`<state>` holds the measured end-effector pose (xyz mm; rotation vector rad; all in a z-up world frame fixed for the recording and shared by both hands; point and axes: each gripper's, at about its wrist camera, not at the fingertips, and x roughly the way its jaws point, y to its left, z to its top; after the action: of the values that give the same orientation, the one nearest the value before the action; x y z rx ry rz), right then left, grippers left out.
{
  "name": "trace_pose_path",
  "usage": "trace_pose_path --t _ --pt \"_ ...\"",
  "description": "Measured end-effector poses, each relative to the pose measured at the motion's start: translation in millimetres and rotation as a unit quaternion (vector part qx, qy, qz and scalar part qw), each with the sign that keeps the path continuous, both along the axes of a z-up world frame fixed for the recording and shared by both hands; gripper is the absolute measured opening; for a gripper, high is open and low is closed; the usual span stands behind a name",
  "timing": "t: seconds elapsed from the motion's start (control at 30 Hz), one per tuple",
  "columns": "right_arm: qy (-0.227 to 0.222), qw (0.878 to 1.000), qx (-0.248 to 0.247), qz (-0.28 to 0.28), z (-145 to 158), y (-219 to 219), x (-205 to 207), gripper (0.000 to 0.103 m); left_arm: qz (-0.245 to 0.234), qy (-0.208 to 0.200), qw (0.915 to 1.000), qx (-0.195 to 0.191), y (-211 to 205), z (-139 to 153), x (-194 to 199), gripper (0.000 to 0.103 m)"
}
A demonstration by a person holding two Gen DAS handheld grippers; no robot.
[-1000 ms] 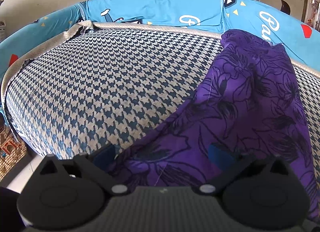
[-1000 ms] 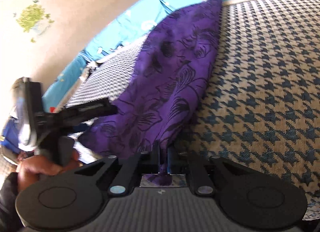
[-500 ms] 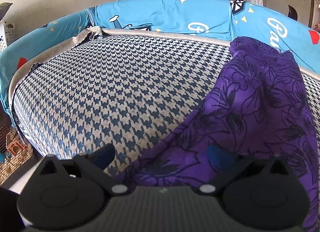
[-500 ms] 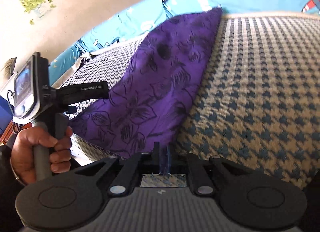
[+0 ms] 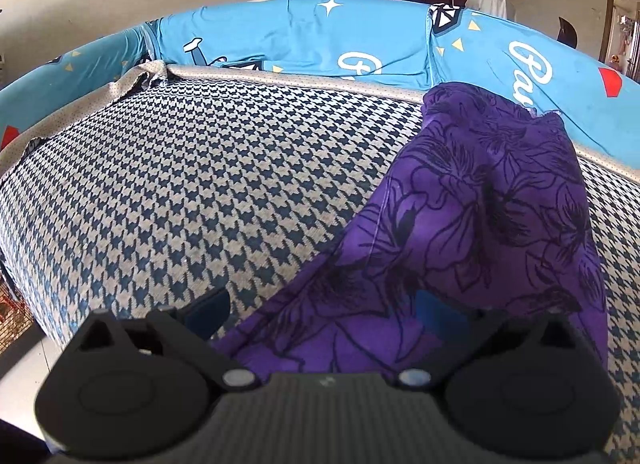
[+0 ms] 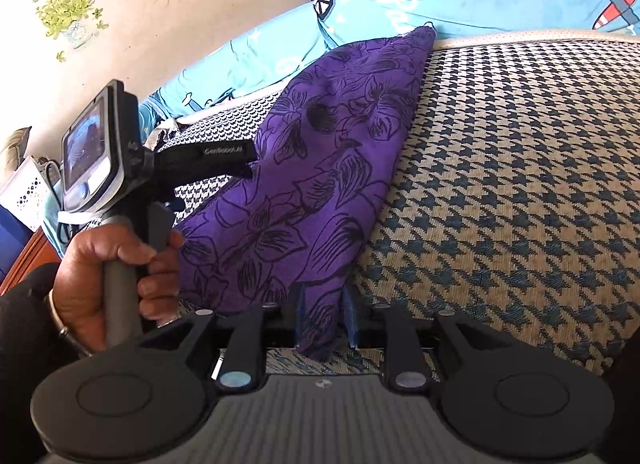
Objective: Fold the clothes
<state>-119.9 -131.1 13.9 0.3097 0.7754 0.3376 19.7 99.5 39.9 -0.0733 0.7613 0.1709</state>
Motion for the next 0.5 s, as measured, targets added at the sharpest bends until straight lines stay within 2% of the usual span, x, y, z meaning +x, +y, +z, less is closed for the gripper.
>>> trace_pose_path --t 0.07,0.27,0.4,0.5 --pt "0.002 1.000 0.002 -0.001 -1 0 0 0.027 -0.002 -0.003 1.0000 0.004 -2 -1 5 0.103" --pt "0.011 1.000 0.009 -0.001 -3 0 2 0.029 0.005 0.005 0.9998 0.019 -2 -13 27 0.103" --pt "0.018 1.000 0.016 -0.001 -5 -1 3 0.035 0.024 0.020 0.9992 0.027 4 -26 38 0.103" --pt "0.022 1.000 0.019 -0.002 -6 -1 3 0.037 0.035 0.016 0.9990 0.025 9 -27 41 0.103"
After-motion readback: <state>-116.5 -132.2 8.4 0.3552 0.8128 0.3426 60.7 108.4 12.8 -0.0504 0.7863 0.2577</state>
